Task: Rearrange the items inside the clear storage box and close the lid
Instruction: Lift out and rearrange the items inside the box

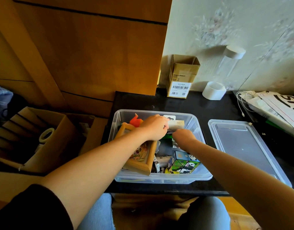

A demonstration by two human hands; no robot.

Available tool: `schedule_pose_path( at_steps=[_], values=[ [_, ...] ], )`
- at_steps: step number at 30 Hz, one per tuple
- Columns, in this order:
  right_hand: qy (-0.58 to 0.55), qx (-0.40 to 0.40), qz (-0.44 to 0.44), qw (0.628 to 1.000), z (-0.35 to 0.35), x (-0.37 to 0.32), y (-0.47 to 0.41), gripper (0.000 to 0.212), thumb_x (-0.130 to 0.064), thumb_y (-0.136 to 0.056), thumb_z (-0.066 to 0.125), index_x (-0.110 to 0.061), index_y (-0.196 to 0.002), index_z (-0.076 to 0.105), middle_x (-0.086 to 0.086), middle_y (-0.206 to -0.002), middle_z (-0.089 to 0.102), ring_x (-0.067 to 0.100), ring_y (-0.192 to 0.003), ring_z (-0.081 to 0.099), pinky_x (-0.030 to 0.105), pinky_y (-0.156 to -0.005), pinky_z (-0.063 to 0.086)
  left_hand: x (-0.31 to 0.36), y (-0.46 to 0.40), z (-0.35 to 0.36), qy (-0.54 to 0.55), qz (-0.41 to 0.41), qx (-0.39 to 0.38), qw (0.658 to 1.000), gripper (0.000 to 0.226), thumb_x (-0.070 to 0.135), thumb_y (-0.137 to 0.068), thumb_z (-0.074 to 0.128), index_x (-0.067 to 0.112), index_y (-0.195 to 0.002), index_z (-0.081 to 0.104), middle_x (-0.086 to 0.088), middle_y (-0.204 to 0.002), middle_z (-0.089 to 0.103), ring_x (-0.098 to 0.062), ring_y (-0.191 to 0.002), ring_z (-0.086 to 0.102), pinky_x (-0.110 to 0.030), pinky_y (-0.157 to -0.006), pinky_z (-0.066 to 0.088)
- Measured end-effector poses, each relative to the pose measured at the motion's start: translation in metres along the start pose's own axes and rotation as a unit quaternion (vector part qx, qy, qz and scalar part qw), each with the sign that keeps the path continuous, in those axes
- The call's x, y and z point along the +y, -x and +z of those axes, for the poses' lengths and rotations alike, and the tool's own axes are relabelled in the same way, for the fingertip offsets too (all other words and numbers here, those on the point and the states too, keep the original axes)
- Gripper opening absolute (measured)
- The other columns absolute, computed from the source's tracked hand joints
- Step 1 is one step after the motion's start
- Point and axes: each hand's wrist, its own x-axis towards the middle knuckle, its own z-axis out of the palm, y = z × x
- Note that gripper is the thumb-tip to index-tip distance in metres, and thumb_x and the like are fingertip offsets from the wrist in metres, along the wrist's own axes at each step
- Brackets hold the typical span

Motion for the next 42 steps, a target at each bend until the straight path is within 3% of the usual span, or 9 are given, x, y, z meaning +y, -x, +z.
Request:
schedule_pose_path(
  at_steps=[6, 13, 19, 24, 29, 33, 37, 41, 42],
  values=[
    [-0.075, -0.005, -0.001, 0.997, 0.0, -0.002, 0.002, 0.024, -0.014, -0.09, 0.057, -0.007, -0.112, 0.063, 0.01, -0.107, 0.065, 0.025, -0.096, 0.062, 0.032, -0.083, 0.05, 0.0, 0.0, 0.0, 0.002, 0.0, 0.003, 1.0, 0.034, 0.017, -0.094, 0.04, 0.014, -0.095, 0.074, 0.004, -0.147, 0.042, -0.024, -0.122, 0.043, -0.033, -0.096, 0.037],
    [-0.205, -0.088, -0.089, 0.971, -0.006, -0.006, 0.0, 0.016, -0.024, -0.083, 0.069, -0.021, -0.099, 0.072, 0.005, -0.106, 0.068, 0.023, -0.096, 0.061, 0.029, -0.089, 0.046, 0.0, 0.0, 0.001, 0.018, -0.004, 0.011, 1.0, 0.032, 0.02, -0.096, 0.042, 0.014, -0.1, 0.073, 0.004, -0.148, 0.041, -0.023, -0.128, 0.041, -0.033, -0.098, 0.036],
    [-0.174, -0.138, -0.109, 0.969, -0.01, -0.011, -0.006, 0.017, -0.021, -0.081, 0.07, -0.019, -0.097, 0.073, 0.003, -0.105, 0.068, 0.018, -0.088, 0.057, 0.025, -0.075, 0.04, 0.0, 0.0, 0.002, 0.02, -0.004, 0.018, 1.0, 0.031, 0.019, -0.095, 0.042, 0.013, -0.099, 0.073, 0.002, -0.144, 0.046, -0.022, -0.121, 0.045, -0.032, -0.093, 0.038],
    [-0.139, -0.146, -0.103, 0.974, -0.007, -0.015, -0.007, 0.022, -0.014, -0.086, 0.062, -0.011, -0.106, 0.069, 0.009, -0.107, 0.067, 0.026, -0.097, 0.061, 0.033, -0.085, 0.05, 0.0, -0.001, 0.003, 0.016, 0.0, 0.018, 1.0, 0.032, 0.02, -0.096, 0.042, 0.013, -0.102, 0.073, 0.003, -0.147, 0.042, -0.022, -0.125, 0.041, -0.031, -0.095, 0.036],
    [-0.084, -0.127, -0.05, 0.987, -0.007, -0.017, -0.003, 0.025, -0.012, -0.09, 0.055, -0.002, -0.111, 0.064, 0.013, -0.112, 0.063, 0.029, -0.103, 0.06, 0.033, -0.088, 0.047, 0.0, 0.0, 0.001, 0.004, 0.007, 0.012, 1.0, 0.034, 0.019, -0.096, 0.041, 0.009, -0.096, 0.073, 0.003, -0.148, 0.041, -0.023, -0.122, 0.042, -0.032, -0.094, 0.037],
    [-0.062, -0.112, -0.045, 0.991, -0.008, -0.02, 0.0, 0.025, -0.012, -0.088, 0.058, -0.005, -0.112, 0.064, 0.012, -0.112, 0.063, 0.028, -0.103, 0.06, 0.033, -0.085, 0.048, 0.001, 0.0, 0.002, 0.01, 0.005, 0.018, 1.0, 0.033, 0.019, -0.096, 0.042, 0.01, -0.1, 0.072, 0.002, -0.147, 0.042, -0.022, -0.12, 0.044, -0.029, -0.089, 0.037],
    [-0.14, -0.111, -0.081, 0.981, -0.013, -0.02, 0.0, 0.032, -0.017, -0.086, 0.062, -0.016, -0.119, 0.062, 0.007, -0.118, 0.062, 0.027, -0.108, 0.056, 0.028, -0.084, 0.043, 0.0, 0.0, 0.003, 0.01, 0.006, 0.018, 1.0, 0.032, 0.019, -0.095, 0.042, 0.01, -0.101, 0.072, 0.002, -0.148, 0.042, -0.022, -0.12, 0.045, -0.026, -0.086, 0.035],
    [-0.11, -0.122, -0.108, 0.981, -0.02, -0.027, -0.002, 0.003, -0.023, -0.083, 0.064, -0.022, -0.085, 0.065, 0.001, -0.095, 0.062, 0.023, -0.09, 0.055, 0.027, -0.072, 0.042, 0.0, 0.001, 0.002, 0.009, 0.009, 0.019, 1.0, 0.033, 0.018, -0.095, 0.042, 0.01, -0.098, 0.073, 0.003, -0.148, 0.041, -0.022, -0.122, 0.043, -0.028, -0.09, 0.035],
    [-0.088, -0.127, -0.121, 0.981, -0.022, -0.029, -0.002, 0.004, -0.023, -0.084, 0.063, -0.021, -0.086, 0.065, 0.001, -0.096, 0.062, 0.022, -0.091, 0.055, 0.028, -0.073, 0.044, 0.0, 0.001, 0.002, 0.01, 0.009, 0.019, 1.0, 0.033, 0.018, -0.095, 0.042, 0.01, -0.098, 0.073, 0.003, -0.147, 0.041, -0.022, -0.122, 0.043, -0.026, -0.088, 0.033]
  ],
)
